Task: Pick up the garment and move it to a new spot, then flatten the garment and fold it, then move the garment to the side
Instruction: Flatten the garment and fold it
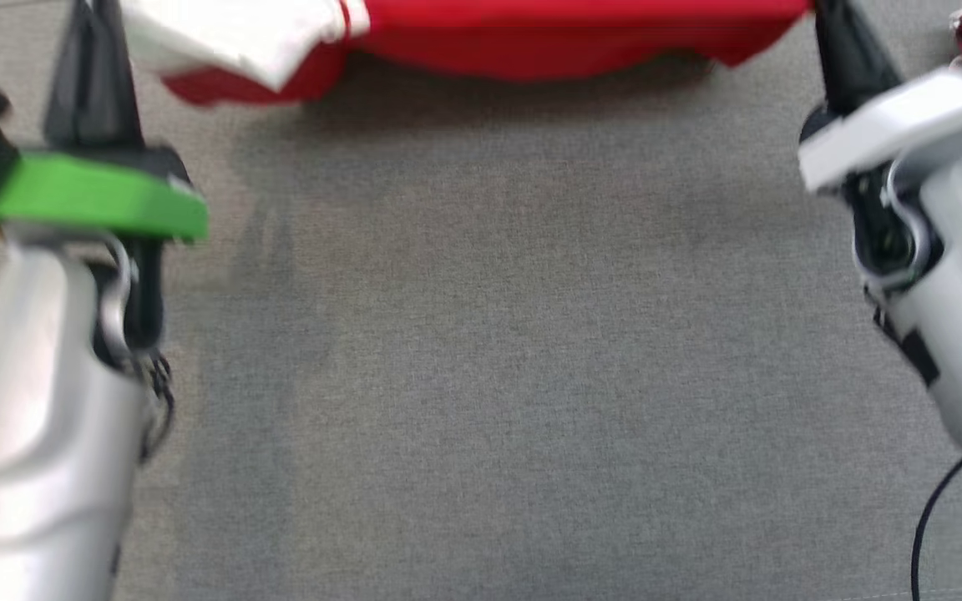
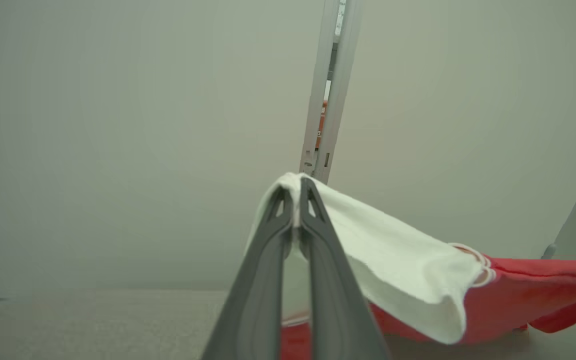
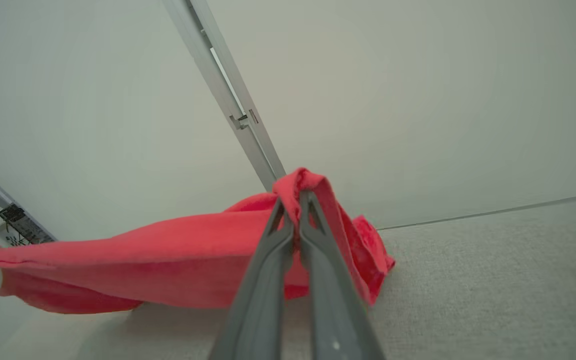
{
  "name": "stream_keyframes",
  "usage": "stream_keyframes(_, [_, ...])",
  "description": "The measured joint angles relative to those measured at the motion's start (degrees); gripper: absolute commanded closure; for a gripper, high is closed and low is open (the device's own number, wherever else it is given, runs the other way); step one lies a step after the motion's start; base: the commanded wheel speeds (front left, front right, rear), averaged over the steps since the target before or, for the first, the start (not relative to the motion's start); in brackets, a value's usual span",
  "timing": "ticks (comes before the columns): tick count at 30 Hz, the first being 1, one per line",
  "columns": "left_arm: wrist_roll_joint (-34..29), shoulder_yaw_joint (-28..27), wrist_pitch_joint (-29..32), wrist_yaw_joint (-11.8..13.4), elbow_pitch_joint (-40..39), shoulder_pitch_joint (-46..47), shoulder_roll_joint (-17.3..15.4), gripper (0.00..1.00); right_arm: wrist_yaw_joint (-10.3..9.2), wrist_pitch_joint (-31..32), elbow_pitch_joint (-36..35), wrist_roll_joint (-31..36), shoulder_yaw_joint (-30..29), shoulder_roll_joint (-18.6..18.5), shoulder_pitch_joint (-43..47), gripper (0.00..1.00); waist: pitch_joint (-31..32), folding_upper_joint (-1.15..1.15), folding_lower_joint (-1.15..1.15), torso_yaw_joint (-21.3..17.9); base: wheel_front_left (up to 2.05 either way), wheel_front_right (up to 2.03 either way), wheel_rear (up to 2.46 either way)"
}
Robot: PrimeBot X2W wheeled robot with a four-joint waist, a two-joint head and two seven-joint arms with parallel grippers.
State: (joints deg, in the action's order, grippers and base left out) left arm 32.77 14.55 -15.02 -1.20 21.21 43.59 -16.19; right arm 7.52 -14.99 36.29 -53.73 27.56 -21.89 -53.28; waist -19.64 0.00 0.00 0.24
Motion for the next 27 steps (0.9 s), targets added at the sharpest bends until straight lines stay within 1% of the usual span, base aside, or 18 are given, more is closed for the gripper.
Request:
stream_keyframes(5, [-1.1, -2.2, 0.0, 1.3, -7.5, -15.0, 2.7, 1.00, 0.00, 0.0, -6.5, -0.8, -2.7, -0.5, 13.5, 1.00, 2.6, 0.00, 0.00, 0.7, 0.00, 0.00, 0.00])
stream_keyframes(13, [-2.2, -4.3, 0.0, 2.3, -13.0, -33.5, 6.4, 1.00, 0.01, 0.0, -12.1, -0.7, -6.2, -0.4, 31.3, 1.00, 6.7, 0.00, 0.00, 1.0, 0.00, 0.00, 0.00])
stream_keyframes(16, [-2.4, -5.0, 0.0, 2.7, -13.6, -38.9, 8.0, 1.00, 0.01, 0.0, -13.2, 0.3, -7.8, -0.4, 36.7, 1.00, 8.2, 0.00, 0.00, 1.2, 0.00, 0.00, 0.00])
stream_keyframes(20, [-3.2, -5.2, 0.0, 2.5, -13.6, -44.3, 9.4, 1.00, 0.02, 0.1, -13.9, 2.4, -9.6, 0.0, 43.4, 1.00, 10.2, 0.00, 0.00, 1.4, 0.00, 0.00, 0.00])
stream_keyframes(27, [-5.3, -3.9, 0.0, 2.2, -12.2, -49.4, 10.4, 1.00, 0.03, 2.9, -16.2, 6.3, -15.6, 1.2, 52.3, 1.00, 13.1, 0.00, 0.00, 2.3, 0.00, 0.00, 0.00])
